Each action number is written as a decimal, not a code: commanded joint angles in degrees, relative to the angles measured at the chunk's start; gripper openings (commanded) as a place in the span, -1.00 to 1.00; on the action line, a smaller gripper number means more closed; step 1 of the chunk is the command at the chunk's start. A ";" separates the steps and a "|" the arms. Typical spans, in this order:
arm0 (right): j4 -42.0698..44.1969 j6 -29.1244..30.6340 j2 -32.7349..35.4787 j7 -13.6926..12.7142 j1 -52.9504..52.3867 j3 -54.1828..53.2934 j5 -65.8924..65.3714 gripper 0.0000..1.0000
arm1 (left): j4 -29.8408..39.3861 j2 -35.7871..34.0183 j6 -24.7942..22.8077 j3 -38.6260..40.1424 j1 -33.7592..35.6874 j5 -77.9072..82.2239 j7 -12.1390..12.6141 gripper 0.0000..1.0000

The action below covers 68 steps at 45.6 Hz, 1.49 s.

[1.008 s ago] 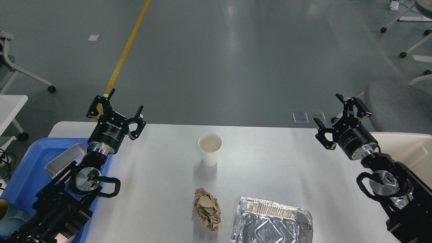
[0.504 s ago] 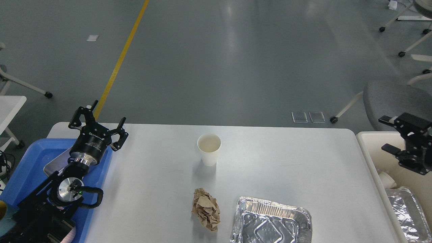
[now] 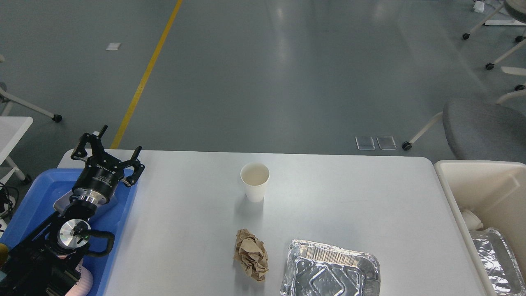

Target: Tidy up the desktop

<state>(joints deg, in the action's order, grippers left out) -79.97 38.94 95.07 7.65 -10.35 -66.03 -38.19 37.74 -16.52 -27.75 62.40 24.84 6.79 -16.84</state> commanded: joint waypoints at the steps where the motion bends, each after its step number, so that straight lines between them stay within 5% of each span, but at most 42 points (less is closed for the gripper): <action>1: 0.08 3.42 6.08 0.00 -1.43 -1.29 -0.04 1.00 | -0.04 0.00 0.41 0.00 0.03 0.06 0.06 0.94; 15: -2.73 7.65 9.69 0.17 -6.35 -0.24 -2.32 1.00 | -0.04 -0.27 0.59 -0.09 0.56 0.15 0.15 0.94; 27: -13.11 -0.96 8.64 -0.97 -6.35 2.48 -13.31 1.00 | 0.05 -0.27 0.77 -0.09 0.30 0.15 0.06 0.94; 35: -15.48 -10.36 9.34 -4.92 -6.35 9.42 -13.31 1.00 | 0.05 -0.27 0.85 -0.09 0.38 0.15 0.06 0.94; 41: -16.89 -14.67 10.22 -5.54 -6.35 13.64 -13.31 1.00 | 0.05 -0.09 0.94 -0.18 0.56 0.15 0.15 0.94; 68: -18.64 -15.73 10.48 -5.28 -6.18 18.22 -13.31 1.00 | -0.04 -0.27 1.91 -0.35 0.38 0.15 0.41 0.94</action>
<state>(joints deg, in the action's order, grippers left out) -98.60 23.12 105.70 2.20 -16.59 -48.59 -51.50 37.80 -16.78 -25.75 62.05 25.26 6.94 -16.46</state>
